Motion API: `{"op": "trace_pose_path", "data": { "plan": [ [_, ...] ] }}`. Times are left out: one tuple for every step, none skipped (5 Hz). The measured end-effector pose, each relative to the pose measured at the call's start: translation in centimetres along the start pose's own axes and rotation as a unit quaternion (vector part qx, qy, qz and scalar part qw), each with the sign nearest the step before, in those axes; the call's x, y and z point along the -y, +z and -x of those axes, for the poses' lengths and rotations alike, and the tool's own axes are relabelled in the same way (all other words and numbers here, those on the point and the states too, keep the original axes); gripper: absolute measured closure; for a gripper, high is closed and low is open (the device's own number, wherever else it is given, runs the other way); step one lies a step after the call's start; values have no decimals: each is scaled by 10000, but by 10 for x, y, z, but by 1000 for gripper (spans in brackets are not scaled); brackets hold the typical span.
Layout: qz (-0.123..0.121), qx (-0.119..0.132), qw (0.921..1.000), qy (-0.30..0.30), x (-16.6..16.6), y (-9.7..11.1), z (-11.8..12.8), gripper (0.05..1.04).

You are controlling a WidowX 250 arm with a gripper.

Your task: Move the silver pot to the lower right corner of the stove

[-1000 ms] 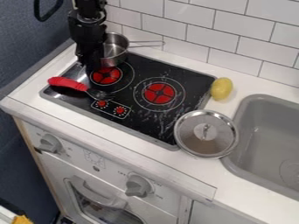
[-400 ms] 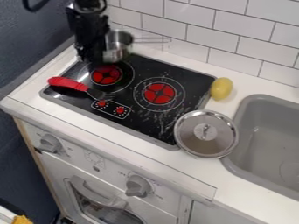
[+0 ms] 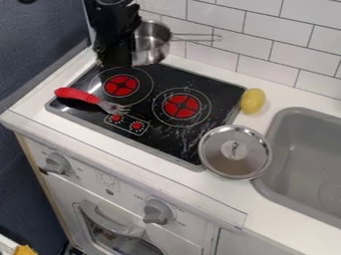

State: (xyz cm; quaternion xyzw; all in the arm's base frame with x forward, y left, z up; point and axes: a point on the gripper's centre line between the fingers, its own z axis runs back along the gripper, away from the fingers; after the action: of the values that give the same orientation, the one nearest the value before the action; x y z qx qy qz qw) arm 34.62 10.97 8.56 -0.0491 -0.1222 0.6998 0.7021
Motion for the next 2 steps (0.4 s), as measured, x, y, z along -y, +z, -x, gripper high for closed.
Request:
{"op": "trace_pose_path", "data": {
  "plan": [
    [51, -131, 9995, -284, -16, 3, 14, 1000],
    [24, -354, 9965, -760, -32, -2, 38, 1000]
  ]
}}
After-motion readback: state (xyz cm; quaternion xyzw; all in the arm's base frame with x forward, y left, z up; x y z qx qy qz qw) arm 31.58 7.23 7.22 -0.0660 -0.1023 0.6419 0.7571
